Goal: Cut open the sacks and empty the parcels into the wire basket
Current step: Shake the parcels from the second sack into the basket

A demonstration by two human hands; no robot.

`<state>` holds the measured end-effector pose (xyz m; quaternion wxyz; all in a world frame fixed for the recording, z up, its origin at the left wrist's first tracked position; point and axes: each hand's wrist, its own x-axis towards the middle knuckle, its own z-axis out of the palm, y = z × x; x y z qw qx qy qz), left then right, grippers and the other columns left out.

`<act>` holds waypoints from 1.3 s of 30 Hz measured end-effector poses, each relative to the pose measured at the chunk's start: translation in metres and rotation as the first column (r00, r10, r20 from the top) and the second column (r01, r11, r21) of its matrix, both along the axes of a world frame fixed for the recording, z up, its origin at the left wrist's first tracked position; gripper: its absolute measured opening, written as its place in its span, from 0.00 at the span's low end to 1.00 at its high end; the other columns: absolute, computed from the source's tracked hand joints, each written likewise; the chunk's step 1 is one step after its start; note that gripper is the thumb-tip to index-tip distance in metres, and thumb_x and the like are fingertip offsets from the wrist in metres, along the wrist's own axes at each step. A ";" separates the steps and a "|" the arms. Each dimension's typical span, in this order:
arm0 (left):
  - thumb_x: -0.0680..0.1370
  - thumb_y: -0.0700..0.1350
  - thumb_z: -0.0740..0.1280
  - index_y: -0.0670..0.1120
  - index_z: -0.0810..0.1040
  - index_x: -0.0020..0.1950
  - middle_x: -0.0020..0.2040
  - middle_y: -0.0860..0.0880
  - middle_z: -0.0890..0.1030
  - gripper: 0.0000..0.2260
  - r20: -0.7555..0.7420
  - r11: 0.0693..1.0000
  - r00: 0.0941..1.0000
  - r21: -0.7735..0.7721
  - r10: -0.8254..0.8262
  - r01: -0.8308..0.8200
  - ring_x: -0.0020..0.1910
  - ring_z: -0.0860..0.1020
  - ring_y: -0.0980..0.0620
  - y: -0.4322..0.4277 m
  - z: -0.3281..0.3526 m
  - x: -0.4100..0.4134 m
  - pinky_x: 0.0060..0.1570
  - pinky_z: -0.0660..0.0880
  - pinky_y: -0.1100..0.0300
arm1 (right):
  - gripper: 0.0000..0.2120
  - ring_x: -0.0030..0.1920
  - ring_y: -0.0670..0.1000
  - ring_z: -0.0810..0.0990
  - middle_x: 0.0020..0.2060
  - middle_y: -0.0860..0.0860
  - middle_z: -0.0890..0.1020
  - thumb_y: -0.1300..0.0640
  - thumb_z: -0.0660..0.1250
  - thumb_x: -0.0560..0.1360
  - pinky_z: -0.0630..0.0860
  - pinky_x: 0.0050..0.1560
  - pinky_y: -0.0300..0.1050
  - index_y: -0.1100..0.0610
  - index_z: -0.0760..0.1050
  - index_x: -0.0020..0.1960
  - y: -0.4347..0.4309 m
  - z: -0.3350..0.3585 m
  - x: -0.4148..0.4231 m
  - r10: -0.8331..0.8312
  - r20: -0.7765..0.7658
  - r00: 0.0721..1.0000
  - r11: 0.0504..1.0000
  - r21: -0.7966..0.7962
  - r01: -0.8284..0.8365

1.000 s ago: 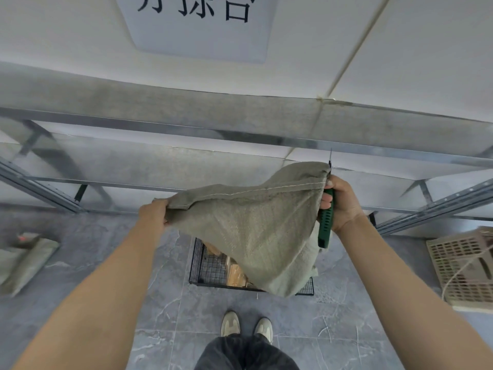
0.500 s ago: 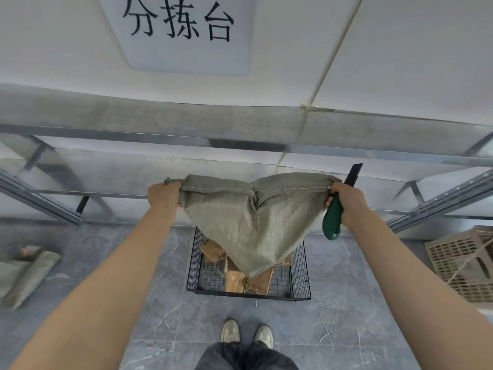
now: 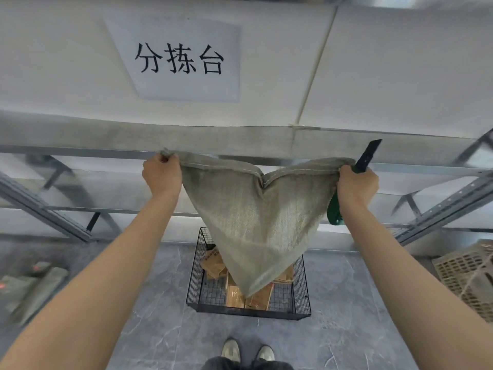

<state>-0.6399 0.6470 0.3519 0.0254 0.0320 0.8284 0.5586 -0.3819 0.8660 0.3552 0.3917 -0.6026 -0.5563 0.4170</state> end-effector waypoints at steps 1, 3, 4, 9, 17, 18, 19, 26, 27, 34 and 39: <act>0.74 0.42 0.65 0.41 0.80 0.42 0.40 0.42 0.79 0.06 0.019 1.000 1.000 -0.023 -0.018 0.018 0.46 0.79 0.39 -0.001 0.000 0.002 0.48 0.79 0.45 | 0.03 0.31 0.50 0.72 0.32 0.49 0.74 0.62 0.63 0.74 0.72 0.34 0.45 0.58 0.72 0.41 0.001 -0.001 0.001 0.036 0.020 0.999 0.999 -0.034 -0.035; 0.75 0.39 0.65 0.41 0.79 0.46 0.48 0.39 0.80 0.04 0.120 0.995 0.990 -0.050 -0.078 0.084 0.47 0.79 0.40 -0.004 -0.003 0.003 0.49 0.80 0.46 | 0.02 0.28 0.52 0.72 0.29 0.53 0.74 0.63 0.63 0.74 0.73 0.34 0.45 0.60 0.72 0.42 0.003 -0.006 0.003 0.128 0.025 0.991 0.979 -0.162 -0.122; 0.75 0.38 0.65 0.41 0.79 0.47 0.49 0.39 0.80 0.04 0.160 0.993 0.983 -0.061 -0.093 0.104 0.47 0.79 0.41 -0.006 -0.005 0.003 0.49 0.80 0.47 | 0.04 0.27 0.53 0.72 0.28 0.54 0.74 0.64 0.63 0.73 0.73 0.33 0.46 0.60 0.71 0.40 0.005 -0.010 0.006 0.153 0.014 0.988 0.965 -0.218 -0.147; 0.75 0.37 0.65 0.41 0.79 0.47 0.46 0.42 0.78 0.03 0.169 0.994 0.983 -0.067 -0.077 0.089 0.46 0.79 0.42 -0.012 -0.004 0.001 0.49 0.80 0.48 | 0.04 0.28 0.55 0.72 0.28 0.56 0.75 0.66 0.64 0.71 0.74 0.40 0.50 0.61 0.72 0.39 0.009 -0.025 0.015 0.146 -0.038 0.989 0.941 -0.302 -0.151; 0.76 0.36 0.65 0.37 0.79 0.53 0.47 0.44 0.77 0.08 0.211 0.998 0.977 -0.042 -0.030 0.040 0.45 0.78 0.44 -0.016 -0.007 -0.003 0.48 0.79 0.52 | 0.03 0.27 0.55 0.71 0.31 0.57 0.75 0.66 0.65 0.72 0.74 0.38 0.49 0.64 0.73 0.45 0.010 -0.029 0.018 0.130 -0.062 0.990 0.927 -0.346 -0.143; 0.76 0.35 0.65 0.37 0.79 0.55 0.48 0.44 0.77 0.09 0.214 0.999 0.977 -0.024 -0.022 0.027 0.45 0.78 0.45 -0.017 -0.007 -0.005 0.46 0.79 0.53 | 0.02 0.27 0.55 0.71 0.31 0.57 0.75 0.66 0.65 0.72 0.74 0.38 0.49 0.63 0.73 0.44 0.010 -0.029 0.018 0.126 -0.063 0.990 0.930 -0.340 -0.140; 0.76 0.35 0.65 0.38 0.79 0.54 0.48 0.44 0.77 0.08 0.211 1.000 0.977 -0.011 -0.015 0.018 0.45 0.77 0.45 -0.018 -0.006 -0.005 0.46 0.79 0.54 | 0.02 0.28 0.54 0.72 0.32 0.57 0.75 0.65 0.65 0.72 0.74 0.38 0.49 0.63 0.73 0.44 0.009 -0.026 0.018 0.117 -0.062 0.991 0.934 -0.334 -0.131; 0.72 0.39 0.64 0.46 0.75 0.33 0.41 0.43 0.80 0.08 0.117 0.999 0.992 -0.002 0.035 -0.035 0.42 0.80 0.42 -0.012 0.014 -0.014 0.45 0.81 0.48 | 0.08 0.25 0.52 0.72 0.26 0.54 0.74 0.63 0.63 0.72 0.72 0.29 0.43 0.58 0.69 0.34 0.003 0.004 0.008 0.035 -0.084 0.996 0.982 -0.180 -0.050; 0.72 0.40 0.64 0.46 0.76 0.33 0.38 0.44 0.79 0.08 0.093 0.999 0.994 -0.008 0.052 -0.051 0.42 0.80 0.42 -0.010 0.017 -0.016 0.45 0.81 0.48 | 0.08 0.25 0.51 0.71 0.26 0.53 0.74 0.63 0.63 0.72 0.72 0.29 0.43 0.58 0.69 0.34 0.002 0.009 0.006 0.021 -0.111 0.994 0.988 -0.153 -0.038; 0.77 0.41 0.61 0.44 0.67 0.29 0.27 0.48 0.68 0.15 -0.037 0.995 0.995 0.015 0.095 -0.095 0.28 0.66 0.51 0.003 0.030 -0.016 0.30 0.66 0.61 | 0.10 0.26 0.49 0.72 0.28 0.51 0.74 0.62 0.63 0.74 0.72 0.28 0.42 0.55 0.68 0.34 0.003 0.027 -0.002 -0.033 -0.169 0.985 0.999 -0.027 0.029; 0.74 0.40 0.66 0.43 0.79 0.39 0.41 0.42 0.79 0.05 0.113 0.991 0.991 -0.111 -0.066 0.078 0.45 0.81 0.40 -0.002 0.017 -0.017 0.49 0.80 0.46 | 0.08 0.20 0.49 0.71 0.25 0.54 0.74 0.65 0.63 0.73 0.71 0.27 0.41 0.57 0.69 0.36 0.002 0.016 0.000 0.126 -0.011 0.992 0.971 -0.206 -0.126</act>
